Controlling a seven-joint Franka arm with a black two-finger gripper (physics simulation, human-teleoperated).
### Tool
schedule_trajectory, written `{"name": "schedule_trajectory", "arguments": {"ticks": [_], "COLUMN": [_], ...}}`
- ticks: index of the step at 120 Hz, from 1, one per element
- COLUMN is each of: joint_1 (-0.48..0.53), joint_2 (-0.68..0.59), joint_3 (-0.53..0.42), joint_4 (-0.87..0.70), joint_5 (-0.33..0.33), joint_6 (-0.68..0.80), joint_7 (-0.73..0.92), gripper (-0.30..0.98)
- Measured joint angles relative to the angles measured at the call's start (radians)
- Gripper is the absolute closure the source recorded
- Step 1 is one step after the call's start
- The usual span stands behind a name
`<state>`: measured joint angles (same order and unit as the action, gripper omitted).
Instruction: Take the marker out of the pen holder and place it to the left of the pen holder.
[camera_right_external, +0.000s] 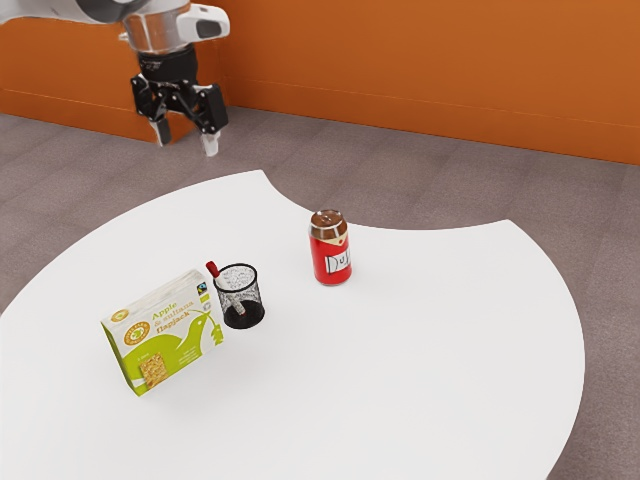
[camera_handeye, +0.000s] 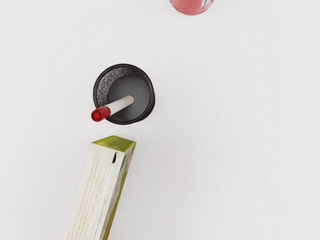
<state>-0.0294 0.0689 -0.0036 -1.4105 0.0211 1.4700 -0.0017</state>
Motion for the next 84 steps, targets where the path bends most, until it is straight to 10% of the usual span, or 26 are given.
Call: {"name": "schedule_trajectory", "arguments": {"ticks": [84], "joint_1": [-0.013], "joint_2": [0.155], "joint_3": [0.021], "joint_4": [-0.219], "joint_5": [-0.030], "joint_6": [0.270], "joint_7": [-0.037], "gripper": [0.00]}}
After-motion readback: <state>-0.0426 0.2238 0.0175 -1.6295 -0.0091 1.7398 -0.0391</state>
